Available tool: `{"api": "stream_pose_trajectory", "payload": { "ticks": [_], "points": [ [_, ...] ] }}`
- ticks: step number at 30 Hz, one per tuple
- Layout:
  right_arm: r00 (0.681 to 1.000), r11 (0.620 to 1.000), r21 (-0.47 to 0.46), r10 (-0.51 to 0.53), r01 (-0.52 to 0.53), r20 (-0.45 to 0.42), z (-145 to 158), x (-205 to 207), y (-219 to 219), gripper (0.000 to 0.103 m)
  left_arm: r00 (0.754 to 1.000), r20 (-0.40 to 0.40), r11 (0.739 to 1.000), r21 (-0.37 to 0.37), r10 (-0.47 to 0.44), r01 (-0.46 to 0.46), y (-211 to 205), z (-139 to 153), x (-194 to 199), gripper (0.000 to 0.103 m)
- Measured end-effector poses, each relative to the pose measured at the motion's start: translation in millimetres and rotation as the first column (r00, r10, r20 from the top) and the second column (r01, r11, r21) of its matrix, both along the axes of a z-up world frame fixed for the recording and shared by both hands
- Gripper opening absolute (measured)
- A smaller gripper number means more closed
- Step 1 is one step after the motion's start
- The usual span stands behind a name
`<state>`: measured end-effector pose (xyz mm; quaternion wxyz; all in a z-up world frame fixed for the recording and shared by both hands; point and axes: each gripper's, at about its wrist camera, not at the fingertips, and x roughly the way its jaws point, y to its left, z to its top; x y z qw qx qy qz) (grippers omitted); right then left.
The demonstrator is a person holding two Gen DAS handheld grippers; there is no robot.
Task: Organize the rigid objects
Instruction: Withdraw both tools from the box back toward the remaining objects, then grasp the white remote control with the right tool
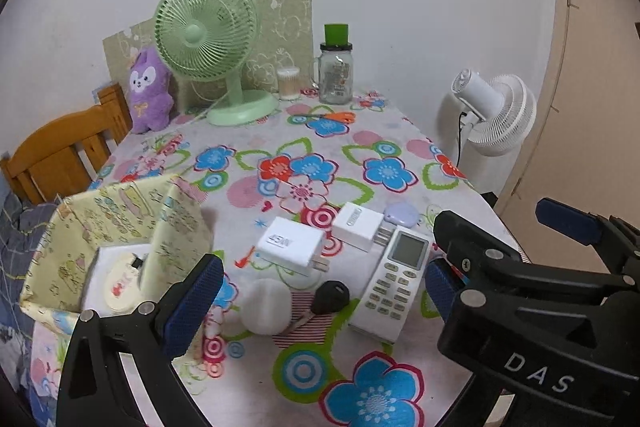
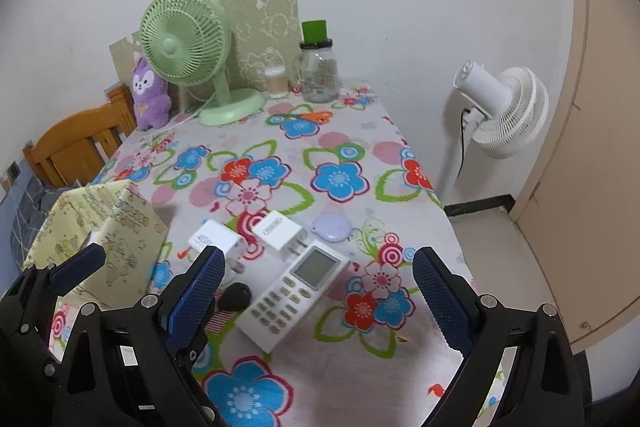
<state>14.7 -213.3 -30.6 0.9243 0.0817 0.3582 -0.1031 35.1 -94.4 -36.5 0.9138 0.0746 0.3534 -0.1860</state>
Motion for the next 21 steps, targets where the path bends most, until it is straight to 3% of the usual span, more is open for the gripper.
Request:
{"api": "stream_pose_trajectory", "payload": {
  "ticks": [7, 15, 21],
  "points": [
    [1.0, 1.0, -0.023, -0.005, 0.005, -0.01, -16.6, 1.0, -12.2, 0.097, 0.999, -0.05, 1.0, -0.004, 0.005, -0.005, -11.0, -23.8, 2.6, 0.102],
    [1.0, 1.0, 0.0, 0.018, -0.018, -0.017, -38.7, 5.3, -21.2, 0.097, 0.997, -0.06, 0.998, 0.042, 0.052, -0.049, -10.7, -51.1, 5.4, 0.102],
    [0.999, 1.0, 0.006, 0.024, -0.024, -0.023, -51.7, 14.4, -22.2, 0.097, 0.989, -0.134, 0.998, 0.031, 0.064, -0.06, -4.5, -71.8, 16.4, 0.099]
  ]
}}
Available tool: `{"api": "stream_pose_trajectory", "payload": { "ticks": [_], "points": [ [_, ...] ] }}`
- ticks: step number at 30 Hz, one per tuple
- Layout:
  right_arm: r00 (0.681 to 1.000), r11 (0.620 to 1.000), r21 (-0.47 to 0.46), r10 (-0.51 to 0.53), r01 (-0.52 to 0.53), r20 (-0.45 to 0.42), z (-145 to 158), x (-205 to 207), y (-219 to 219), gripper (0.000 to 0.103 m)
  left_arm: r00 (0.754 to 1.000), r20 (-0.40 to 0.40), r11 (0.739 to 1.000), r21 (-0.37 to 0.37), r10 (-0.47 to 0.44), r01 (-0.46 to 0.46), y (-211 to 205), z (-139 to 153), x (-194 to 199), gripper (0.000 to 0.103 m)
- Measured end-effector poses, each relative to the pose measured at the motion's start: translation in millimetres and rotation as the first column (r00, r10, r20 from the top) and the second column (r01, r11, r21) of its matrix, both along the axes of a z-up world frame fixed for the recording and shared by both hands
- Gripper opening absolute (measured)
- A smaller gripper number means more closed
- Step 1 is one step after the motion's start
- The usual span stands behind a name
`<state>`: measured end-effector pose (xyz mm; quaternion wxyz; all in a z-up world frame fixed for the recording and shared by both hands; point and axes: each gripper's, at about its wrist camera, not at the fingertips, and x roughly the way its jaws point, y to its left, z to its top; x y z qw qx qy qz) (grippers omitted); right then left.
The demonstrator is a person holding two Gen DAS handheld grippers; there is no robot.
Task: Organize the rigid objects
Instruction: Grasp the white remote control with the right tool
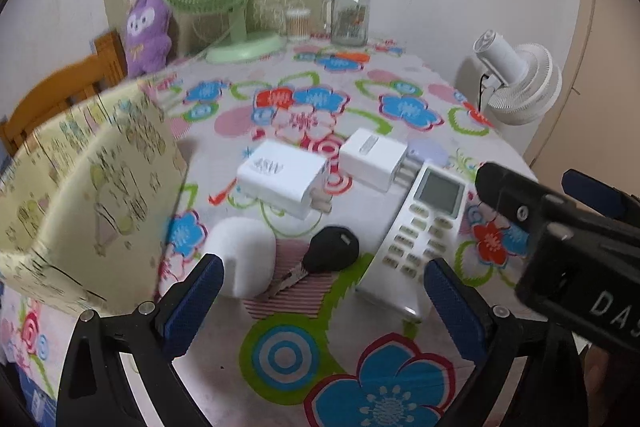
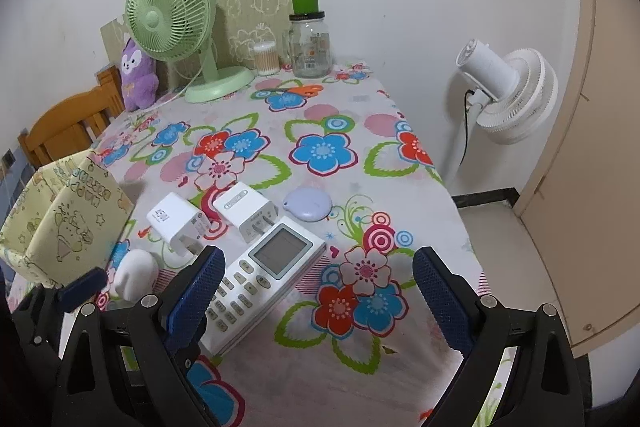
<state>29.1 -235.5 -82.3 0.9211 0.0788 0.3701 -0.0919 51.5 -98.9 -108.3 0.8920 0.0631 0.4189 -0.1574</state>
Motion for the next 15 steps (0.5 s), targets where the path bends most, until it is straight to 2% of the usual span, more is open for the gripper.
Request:
{"api": "stream_pose_trajectory", "payload": {
  "ticks": [3, 11, 15],
  "points": [
    [1.0, 1.0, -0.003, 0.006, -0.006, -0.01, -7.1, 5.6, 1.9, 0.097, 1.0, -0.029, 1.0, 0.004, 0.0, 0.0, 1.5, -7.2, 3.8, 0.098],
    [0.995, 0.998, 0.016, 0.054, -0.053, -0.081, -27.4, 26.6, 13.3, 0.097, 0.999, 0.012, 0.998, 0.039, -0.041, 0.04, -3.3, -3.9, -4.7, 0.097],
    [0.992, 0.999, 0.03, 0.042, -0.039, -0.12, -36.7, 35.1, 17.1, 0.097, 0.998, 0.019, 0.998, 0.046, -0.052, 0.052, -3.0, -4.9, -8.6, 0.098]
  ]
}}
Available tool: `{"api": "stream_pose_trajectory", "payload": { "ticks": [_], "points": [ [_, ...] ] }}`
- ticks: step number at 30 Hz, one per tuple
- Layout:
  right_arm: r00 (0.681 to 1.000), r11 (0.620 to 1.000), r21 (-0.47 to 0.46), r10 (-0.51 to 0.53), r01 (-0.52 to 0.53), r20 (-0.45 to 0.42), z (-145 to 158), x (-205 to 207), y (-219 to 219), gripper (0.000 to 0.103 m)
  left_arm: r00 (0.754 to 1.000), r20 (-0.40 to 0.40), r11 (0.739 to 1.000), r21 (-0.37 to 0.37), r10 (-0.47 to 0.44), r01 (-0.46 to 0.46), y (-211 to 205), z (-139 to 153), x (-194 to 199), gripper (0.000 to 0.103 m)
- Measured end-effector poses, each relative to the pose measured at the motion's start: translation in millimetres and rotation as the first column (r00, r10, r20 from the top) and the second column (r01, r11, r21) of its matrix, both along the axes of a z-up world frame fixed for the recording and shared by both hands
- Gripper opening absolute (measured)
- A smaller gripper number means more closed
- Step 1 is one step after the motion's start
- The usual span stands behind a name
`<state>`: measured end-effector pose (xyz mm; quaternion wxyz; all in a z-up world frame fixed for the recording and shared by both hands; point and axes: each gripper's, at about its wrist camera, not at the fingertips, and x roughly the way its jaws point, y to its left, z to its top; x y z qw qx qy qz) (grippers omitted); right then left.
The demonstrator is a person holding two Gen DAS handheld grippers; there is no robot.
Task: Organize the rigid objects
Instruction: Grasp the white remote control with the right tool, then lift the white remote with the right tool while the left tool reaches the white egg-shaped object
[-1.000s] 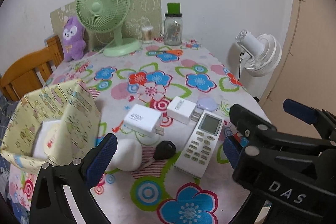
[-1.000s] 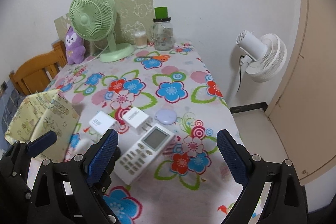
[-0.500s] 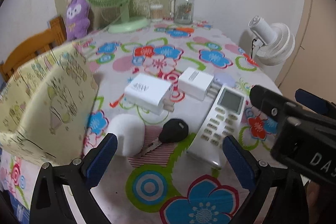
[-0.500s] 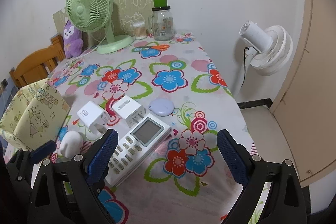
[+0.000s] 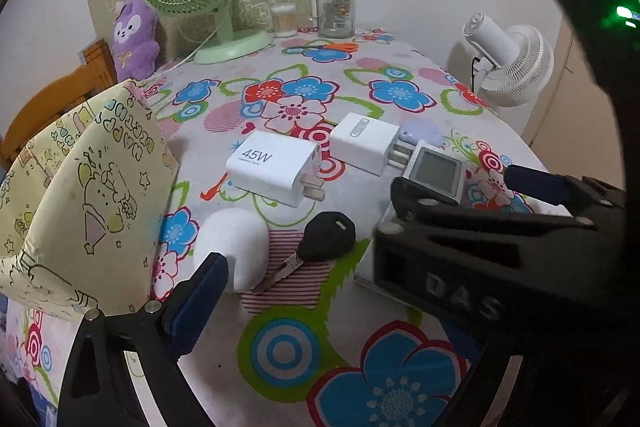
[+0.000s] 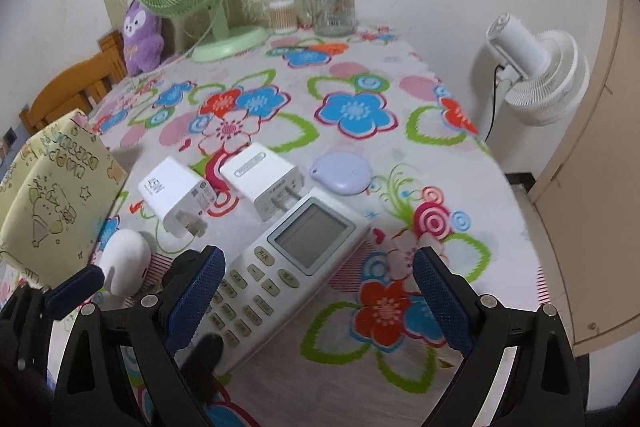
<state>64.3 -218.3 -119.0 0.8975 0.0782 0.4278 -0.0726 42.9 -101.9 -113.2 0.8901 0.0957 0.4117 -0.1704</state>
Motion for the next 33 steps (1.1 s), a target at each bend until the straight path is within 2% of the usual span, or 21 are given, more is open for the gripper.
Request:
{"api": "stream_pose_trajectory", "payload": {
  "ticks": [6, 10, 16, 19, 21, 28, 30, 33],
  "points": [
    [0.999, 0.998, 0.062, -0.003, 0.006, -0.041, -8.4, 8.3, 4.0, 0.096, 0.999, -0.032, 0.999, -0.034, 0.025, -0.026, 14.0, -3.3, 5.1, 0.101],
    [0.997, 0.998, 0.056, 0.003, 0.002, -0.079, -15.5, 13.2, 12.7, 0.095, 0.999, -0.009, 0.999, -0.023, 0.034, -0.034, 18.7, -4.4, 7.9, 0.103],
    [0.999, 1.0, -0.001, -0.009, 0.009, -0.052, -14.8, 14.6, 24.7, 0.077, 0.999, 0.016, 0.999, 0.001, 0.04, -0.04, 25.2, -4.5, 11.5, 0.103],
    [0.999, 1.0, -0.014, -0.012, 0.011, -0.043, -14.0, 14.8, 24.5, 0.07, 0.999, -0.015, 0.999, -0.015, 0.04, -0.041, 28.9, -5.1, 15.4, 0.103],
    [0.999, 1.0, -0.021, 0.004, -0.004, -0.036, -12.6, 13.1, 24.4, 0.061, 0.998, -0.041, 0.999, -0.022, 0.037, -0.038, 29.1, -6.2, 16.7, 0.103],
    [1.0, 0.997, -0.072, 0.01, -0.012, -0.027, -9.6, 1.6, 14.6, 0.051, 0.998, -0.054, 0.999, -0.004, 0.041, -0.042, 24.4, -10.3, 16.2, 0.102],
    [1.0, 0.997, -0.079, 0.011, -0.013, -0.024, -9.5, -1.7, 10.8, 0.05, 0.998, -0.049, 0.999, -0.01, 0.051, -0.051, 24.7, -9.1, 17.6, 0.1],
    [1.0, 0.998, -0.066, 0.015, -0.017, -0.023, -9.0, -4.3, 3.4, 0.05, 0.997, -0.043, 0.998, 0.005, 0.067, -0.067, 22.8, -9.9, 21.0, 0.092]
  ]
}}
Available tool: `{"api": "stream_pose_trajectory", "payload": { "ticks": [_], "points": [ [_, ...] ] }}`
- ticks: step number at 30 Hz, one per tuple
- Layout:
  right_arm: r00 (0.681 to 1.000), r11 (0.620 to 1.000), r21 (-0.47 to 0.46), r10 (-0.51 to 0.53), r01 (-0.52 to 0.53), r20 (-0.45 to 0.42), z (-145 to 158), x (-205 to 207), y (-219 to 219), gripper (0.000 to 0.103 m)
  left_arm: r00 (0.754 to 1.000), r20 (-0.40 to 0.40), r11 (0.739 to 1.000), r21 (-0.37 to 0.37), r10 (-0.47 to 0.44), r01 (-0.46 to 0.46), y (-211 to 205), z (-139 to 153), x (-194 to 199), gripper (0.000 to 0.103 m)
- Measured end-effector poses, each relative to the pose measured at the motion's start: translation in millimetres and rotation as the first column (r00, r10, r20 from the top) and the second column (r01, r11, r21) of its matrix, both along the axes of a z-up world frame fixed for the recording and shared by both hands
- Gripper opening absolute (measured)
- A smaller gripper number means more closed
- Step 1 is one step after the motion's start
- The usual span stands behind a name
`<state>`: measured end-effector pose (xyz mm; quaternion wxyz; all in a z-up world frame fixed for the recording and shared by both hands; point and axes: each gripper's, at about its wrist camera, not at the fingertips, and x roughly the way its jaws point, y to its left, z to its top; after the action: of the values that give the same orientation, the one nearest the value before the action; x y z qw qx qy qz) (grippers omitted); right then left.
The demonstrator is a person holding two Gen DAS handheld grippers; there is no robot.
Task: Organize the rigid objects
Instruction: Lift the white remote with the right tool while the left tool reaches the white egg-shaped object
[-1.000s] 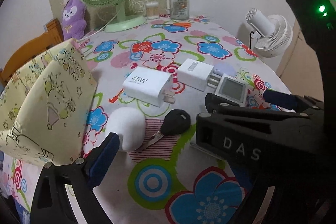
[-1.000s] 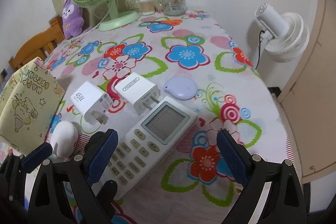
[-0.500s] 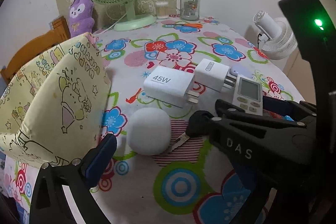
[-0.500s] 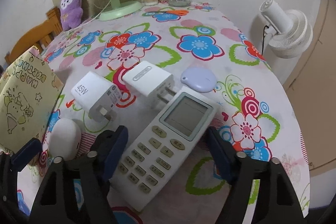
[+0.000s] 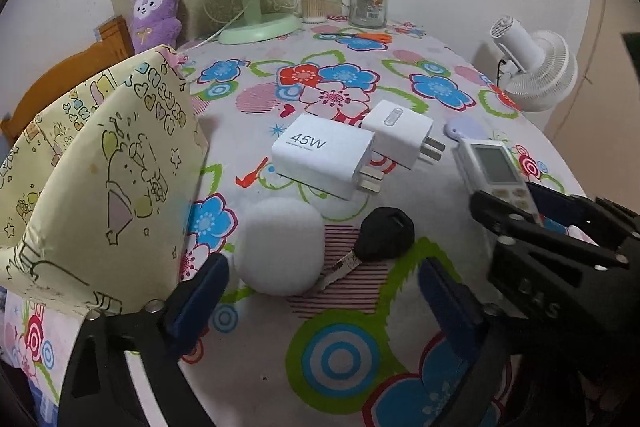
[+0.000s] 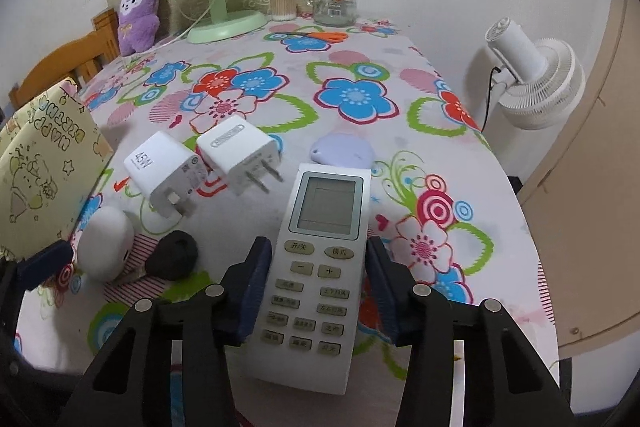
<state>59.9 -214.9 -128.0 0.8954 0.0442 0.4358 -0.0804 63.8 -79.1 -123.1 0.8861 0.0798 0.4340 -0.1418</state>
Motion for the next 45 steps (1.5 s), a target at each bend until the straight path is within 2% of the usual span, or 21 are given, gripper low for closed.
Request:
{"api": "stream_pose_trajectory", "payload": {
  "ticks": [7, 11, 14, 20, 23, 29, 33, 45],
  "points": [
    [1.0, 1.0, 0.013, 0.006, -0.006, 0.003, -0.4, -1.6, -4.6, 0.05, 1.0, 0.019, 0.999, 0.033, -0.001, 0.0, -10.1, -0.4, 2.1, 0.084],
    [1.0, 1.0, 0.0, 0.007, -0.007, 0.002, -0.2, -1.5, -5.2, 0.05, 0.999, 0.027, 0.999, 0.042, -0.029, 0.028, -20.1, -1.2, -0.7, 0.084],
    [1.0, 1.0, 0.006, 0.011, -0.011, 0.002, -0.4, -1.1, -7.2, 0.05, 0.999, 0.045, 0.998, 0.069, -0.018, 0.015, -25.0, -3.5, 3.3, 0.082],
    [1.0, 1.0, 0.014, 0.001, -0.001, 0.008, -0.4, 0.4, -8.3, 0.05, 0.998, 0.051, 0.997, 0.07, -0.027, 0.024, -29.1, -3.9, 7.0, 0.08],
    [1.0, 1.0, 0.018, -0.001, 0.001, 0.007, -0.6, 0.7, -8.5, 0.05, 0.997, 0.049, 0.997, 0.063, -0.051, 0.048, -32.4, -3.4, 5.8, 0.071],
    [1.0, 1.0, 0.003, 0.0, 0.0, -0.002, -0.6, 0.1, -10.0, 0.05, 0.994, 0.094, 0.992, 0.118, -0.055, 0.044, -43.8, -3.0, -0.4, 0.069],
    [1.0, 1.0, -0.012, 0.006, -0.006, -0.006, -0.3, -1.8, -10.9, 0.05, 0.987, 0.129, 0.988, 0.135, -0.095, 0.077, -53.9, -3.6, -8.6, 0.071],
    [1.0, 1.0, -0.01, -0.027, 0.026, -0.016, 1.1, 0.4, -16.7, 0.05, 0.987, 0.1, 0.991, 0.063, -0.123, 0.117, -52.0, -5.5, 2.1, 0.074]
  ]
}}
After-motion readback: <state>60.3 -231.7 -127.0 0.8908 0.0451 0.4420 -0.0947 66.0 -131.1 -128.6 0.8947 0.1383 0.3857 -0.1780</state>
